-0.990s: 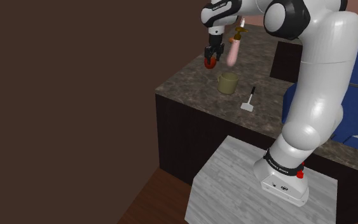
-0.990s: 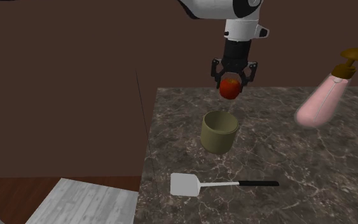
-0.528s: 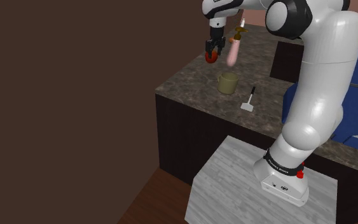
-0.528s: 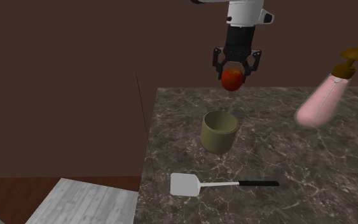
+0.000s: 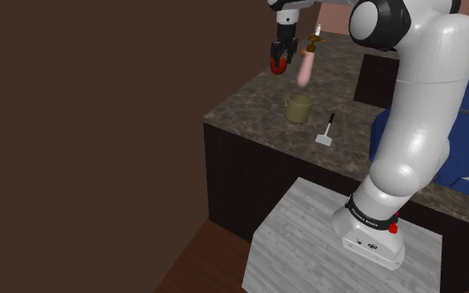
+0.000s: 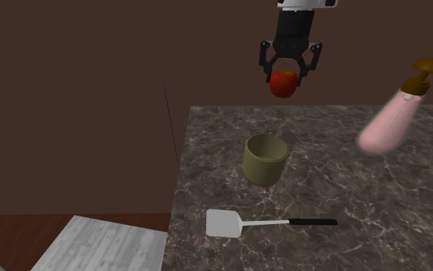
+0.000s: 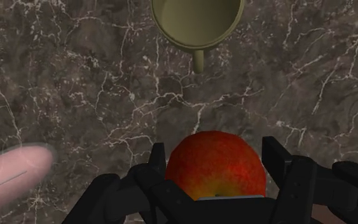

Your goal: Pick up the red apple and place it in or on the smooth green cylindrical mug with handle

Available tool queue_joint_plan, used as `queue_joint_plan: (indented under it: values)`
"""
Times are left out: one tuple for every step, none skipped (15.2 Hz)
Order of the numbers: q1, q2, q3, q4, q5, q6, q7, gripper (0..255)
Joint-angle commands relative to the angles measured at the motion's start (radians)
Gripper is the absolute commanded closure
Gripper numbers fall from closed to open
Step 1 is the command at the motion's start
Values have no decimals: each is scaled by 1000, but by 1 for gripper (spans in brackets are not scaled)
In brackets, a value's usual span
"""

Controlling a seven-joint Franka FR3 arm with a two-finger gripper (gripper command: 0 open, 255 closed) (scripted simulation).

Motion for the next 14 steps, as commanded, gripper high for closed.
queue_joint_plan:
  values:
    - [-1,2,0,22,0,-21,0,255]
    - [6,-45,-4,-40,-14,-4,1,255]
    - [13,-91,-8,-98,-29,11,2,255]
    - [19,-136,-11,-153,-44,24,4,255]
    - [23,-179,-14,-206,-59,36,7,255]
    - [27,-223,-16,-255,-75,45,9,255]
    - [29,-265,-18,-303,-90,53,12,255]
    - [30,-307,-19,-348,-106,59,16,255]
    - [30,-348,-20,-392,-121,63,19,255]
    - [29,-390,-20,-433,-136,66,22,255]
    - [27,-431,-20,-473,-152,68,25,255]
    - [25,-471,-20,-511,-167,68,28,255]
    - [22,-495,-19,-533,-175,67,30,255]
    - [21,-494,-20,-546,-175,81,30,255]
